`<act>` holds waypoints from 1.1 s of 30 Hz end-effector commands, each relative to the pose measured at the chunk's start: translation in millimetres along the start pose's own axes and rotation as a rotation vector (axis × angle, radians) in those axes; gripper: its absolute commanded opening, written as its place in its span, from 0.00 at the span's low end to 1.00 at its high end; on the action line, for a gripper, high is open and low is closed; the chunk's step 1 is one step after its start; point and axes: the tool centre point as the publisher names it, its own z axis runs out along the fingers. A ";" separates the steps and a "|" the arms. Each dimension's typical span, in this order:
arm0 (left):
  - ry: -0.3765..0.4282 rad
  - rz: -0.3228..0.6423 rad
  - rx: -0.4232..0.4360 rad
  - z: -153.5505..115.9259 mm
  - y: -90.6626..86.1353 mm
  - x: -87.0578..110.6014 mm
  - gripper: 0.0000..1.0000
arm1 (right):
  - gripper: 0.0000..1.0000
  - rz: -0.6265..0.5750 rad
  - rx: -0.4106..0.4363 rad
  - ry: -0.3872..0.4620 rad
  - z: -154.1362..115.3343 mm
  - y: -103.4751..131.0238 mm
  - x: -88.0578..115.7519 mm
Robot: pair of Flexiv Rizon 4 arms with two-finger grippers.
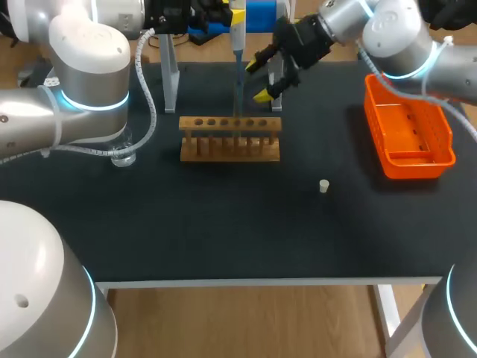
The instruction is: Invert the test tube, pick up the pipette, mount the tip to pipette, aspirate from beaker and dispense into the tube, eject the tip, return the pipette, and cap with the stopper.
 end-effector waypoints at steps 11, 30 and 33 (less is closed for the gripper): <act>-0.002 0.001 0.005 1.4 0.9 -0.4 0.00 | 1.00 0.046 -0.007 -0.203 -101.2 32.8 3.2; -0.002 0.001 0.005 1.4 0.9 -0.4 0.00 | 1.00 0.027 -0.013 -0.280 -139.6 70.3 3.1; -0.002 0.001 0.005 1.4 0.9 -0.4 0.00 | 1.00 0.027 -0.013 -0.280 -139.6 70.3 3.1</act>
